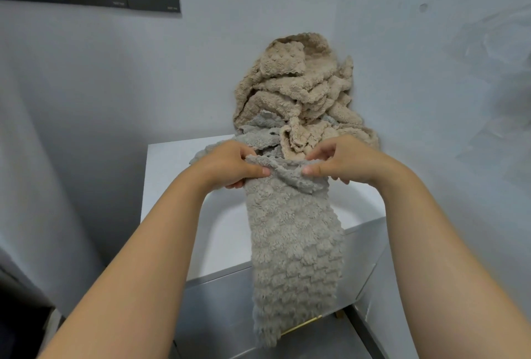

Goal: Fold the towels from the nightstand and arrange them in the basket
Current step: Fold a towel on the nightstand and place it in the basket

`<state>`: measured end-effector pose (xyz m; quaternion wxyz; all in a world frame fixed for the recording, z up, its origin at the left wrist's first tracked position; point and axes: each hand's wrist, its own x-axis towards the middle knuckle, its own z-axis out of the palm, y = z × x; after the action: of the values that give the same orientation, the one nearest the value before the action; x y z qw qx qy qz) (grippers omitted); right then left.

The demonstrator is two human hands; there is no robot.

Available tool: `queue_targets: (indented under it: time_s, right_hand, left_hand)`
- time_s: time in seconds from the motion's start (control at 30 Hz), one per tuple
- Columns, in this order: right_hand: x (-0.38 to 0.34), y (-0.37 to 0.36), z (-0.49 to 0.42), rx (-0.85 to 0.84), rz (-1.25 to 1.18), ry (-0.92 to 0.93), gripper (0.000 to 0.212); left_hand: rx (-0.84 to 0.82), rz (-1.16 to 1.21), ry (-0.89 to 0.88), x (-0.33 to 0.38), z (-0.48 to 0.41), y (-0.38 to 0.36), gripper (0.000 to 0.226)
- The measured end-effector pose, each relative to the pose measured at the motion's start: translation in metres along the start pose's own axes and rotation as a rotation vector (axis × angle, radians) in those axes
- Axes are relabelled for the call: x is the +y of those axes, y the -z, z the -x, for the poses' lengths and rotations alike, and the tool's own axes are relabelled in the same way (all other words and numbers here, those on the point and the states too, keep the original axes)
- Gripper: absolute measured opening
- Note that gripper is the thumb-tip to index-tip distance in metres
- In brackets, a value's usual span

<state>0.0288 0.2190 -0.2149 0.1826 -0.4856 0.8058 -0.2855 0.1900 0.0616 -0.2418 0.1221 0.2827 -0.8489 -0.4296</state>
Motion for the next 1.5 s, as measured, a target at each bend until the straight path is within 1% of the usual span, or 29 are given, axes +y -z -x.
queue_targets:
  time_s: [0.07, 0.1, 0.17, 0.23, 0.33, 0.43, 0.5, 0.57, 0.63, 0.7, 0.73, 0.77, 0.8, 0.87, 0.93, 1.0, 1.1, 1.2, 1.27, 1.33, 1.4, 1.5]
  right_hand:
    - [-0.001, 0.001, -0.002, -0.057, 0.05, 0.014, 0.046]
    - [0.0, 0.0, -0.003, -0.085, 0.11, 0.007, 0.047]
    - [0.003, -0.005, -0.006, -0.114, 0.175, -0.014, 0.036]
    - [0.006, -0.01, -0.011, -0.042, 0.098, -0.029, 0.026]
    - [0.013, -0.012, -0.018, 0.1, -0.065, -0.051, 0.021]
    - [0.019, -0.016, -0.022, 0.091, -0.193, -0.104, 0.017]
    - [0.024, -0.021, -0.024, 0.067, -0.256, -0.166, 0.014]
    - [0.026, -0.024, -0.026, 0.106, -0.324, -0.196, 0.017]
    - [0.024, -0.026, -0.028, 0.197, -0.422, -0.173, 0.015]
    - [0.019, -0.027, -0.029, 0.29, -0.606, -0.128, 0.013]
    - [0.018, -0.027, -0.03, 0.343, -0.663, -0.1, 0.013]
    - [0.017, -0.028, -0.031, 0.39, -0.67, -0.073, 0.012]
    - [0.019, -0.03, -0.033, 0.424, -0.647, -0.053, 0.009]
    - [0.024, -0.033, -0.035, 0.446, -0.56, -0.034, 0.008]
    - [0.029, -0.037, -0.035, 0.434, -0.443, -0.04, 0.008]
    - [0.033, -0.039, -0.034, 0.445, -0.33, -0.046, 0.007]
    - [0.036, -0.035, -0.031, 0.468, -0.256, -0.022, 0.006]
    - [0.038, -0.032, -0.026, 0.447, -0.191, -0.015, 0.011]
    - [0.038, -0.03, -0.023, 0.416, -0.14, -0.003, 0.013]
    - [0.04, -0.03, -0.022, 0.367, -0.052, -0.004, 0.012]
    - [0.042, -0.032, -0.021, 0.288, 0.049, -0.022, 0.012]
    - [0.045, -0.036, -0.022, 0.195, 0.185, -0.045, 0.016]
  left_hand:
    - [0.039, 0.009, 0.003, -0.003, -0.003, 0.002, 0.046]
    - [0.056, 0.014, 0.003, -0.006, -0.005, 0.003, 0.046]
    - [0.079, 0.032, 0.005, -0.01, -0.008, 0.005, 0.046]
    - [0.088, 0.037, 0.009, -0.014, -0.01, 0.006, 0.04]
    - [0.058, 0.025, 0.025, -0.018, -0.01, 0.007, 0.021]
    - [0.045, -0.019, 0.026, -0.02, -0.011, 0.007, 0.016]
    - [0.078, -0.135, 0.036, -0.019, -0.012, 0.002, 0.016]
    - [0.123, -0.144, 0.062, -0.016, -0.013, -0.006, 0.015]
    - [0.192, -0.001, 0.084, -0.013, -0.014, -0.014, 0.017]
    - [0.333, 0.164, 0.067, -0.011, -0.017, -0.019, 0.022]
    - [0.413, 0.208, 0.041, -0.011, -0.019, -0.021, 0.022]
    - [0.49, 0.202, 0.008, -0.01, -0.021, -0.023, 0.021]
    - [0.553, 0.147, -0.022, -0.009, -0.021, -0.023, 0.019]
    - [0.623, 0.01, -0.057, -0.009, -0.019, -0.025, 0.019]
    - [0.611, -0.061, -0.077, -0.01, -0.016, -0.027, 0.019]
    - [0.573, -0.127, -0.088, -0.012, -0.013, -0.028, 0.013]
    - [0.531, -0.199, -0.122, -0.015, -0.011, -0.026, 0.005]
    - [0.458, -0.25, -0.177, -0.014, -0.008, -0.022, 0.016]
    - [0.358, -0.231, -0.194, -0.016, -0.006, -0.017, 0.021]
    - [0.265, -0.256, -0.21, -0.019, -0.007, -0.013, 0.02]
    - [0.229, -0.376, -0.235, -0.024, -0.009, -0.012, 0.012]
    - [0.143, -0.528, -0.242, -0.03, -0.01, -0.013, 0.009]
